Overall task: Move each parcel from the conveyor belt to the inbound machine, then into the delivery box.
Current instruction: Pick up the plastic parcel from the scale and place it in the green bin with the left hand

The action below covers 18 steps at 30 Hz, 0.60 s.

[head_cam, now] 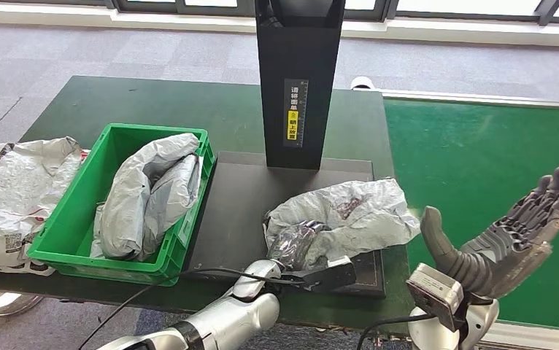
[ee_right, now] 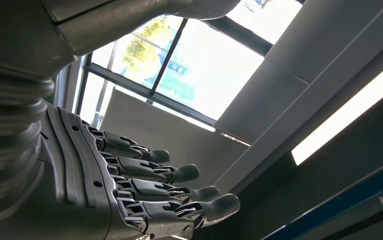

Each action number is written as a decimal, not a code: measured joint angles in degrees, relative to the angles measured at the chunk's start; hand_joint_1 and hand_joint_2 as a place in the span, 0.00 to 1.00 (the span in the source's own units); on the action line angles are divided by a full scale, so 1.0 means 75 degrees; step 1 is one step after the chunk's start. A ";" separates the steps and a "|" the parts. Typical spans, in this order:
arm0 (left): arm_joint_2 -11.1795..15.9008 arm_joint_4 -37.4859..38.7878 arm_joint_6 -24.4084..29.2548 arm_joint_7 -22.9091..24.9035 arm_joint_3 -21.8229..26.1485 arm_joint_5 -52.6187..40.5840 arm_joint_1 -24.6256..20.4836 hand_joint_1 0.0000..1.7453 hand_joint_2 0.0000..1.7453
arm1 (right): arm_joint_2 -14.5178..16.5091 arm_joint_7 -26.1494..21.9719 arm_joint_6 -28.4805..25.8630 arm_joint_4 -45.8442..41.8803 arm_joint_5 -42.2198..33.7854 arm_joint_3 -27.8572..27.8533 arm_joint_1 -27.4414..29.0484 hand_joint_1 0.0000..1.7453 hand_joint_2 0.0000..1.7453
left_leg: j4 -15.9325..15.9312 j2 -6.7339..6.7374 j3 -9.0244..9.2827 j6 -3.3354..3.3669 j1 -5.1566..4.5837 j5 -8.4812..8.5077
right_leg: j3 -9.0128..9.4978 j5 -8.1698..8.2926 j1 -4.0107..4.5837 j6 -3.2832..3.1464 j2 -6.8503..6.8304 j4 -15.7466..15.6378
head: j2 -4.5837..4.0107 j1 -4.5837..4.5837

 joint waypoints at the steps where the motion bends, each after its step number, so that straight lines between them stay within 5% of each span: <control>1: 0.0000 0.0023 -0.0015 0.0056 -0.0081 -0.0032 -0.0018 1.00 1.00 | 0.0000 0.0000 0.0000 0.0000 -0.0001 0.0000 0.0000 0.00 1.00 | 0.0000 0.0000 0.0000 0.0000 0.0000 0.0000 | 0.0000 0.0000 0.0000 0.0000 0.0000 0.0000 | 0.0000 0.0000; 14: 0.0000 0.0308 -0.0273 0.0735 -0.0755 -0.0619 -0.0184 1.00 1.00 | 0.0000 0.0000 0.0000 0.0000 -0.0053 0.0000 0.0000 0.00 1.00 | 0.0000 0.0000 0.0002 0.0000 0.0000 0.0000 | 0.0002 0.0000 0.0001 0.0000 0.0000 0.0000 | 0.0000 -0.0001; 18: 0.0000 0.0380 0.0221 0.1042 -0.0802 -0.0986 -0.0205 1.00 1.00 | 0.0000 0.0000 0.0000 -0.0001 -0.0064 0.0000 0.0001 0.00 1.00 | 0.0000 0.0000 0.0002 0.0000 0.0000 0.0000 | 0.0002 0.0000 0.0001 0.0000 0.0000 0.0000 | 0.0000 -0.0001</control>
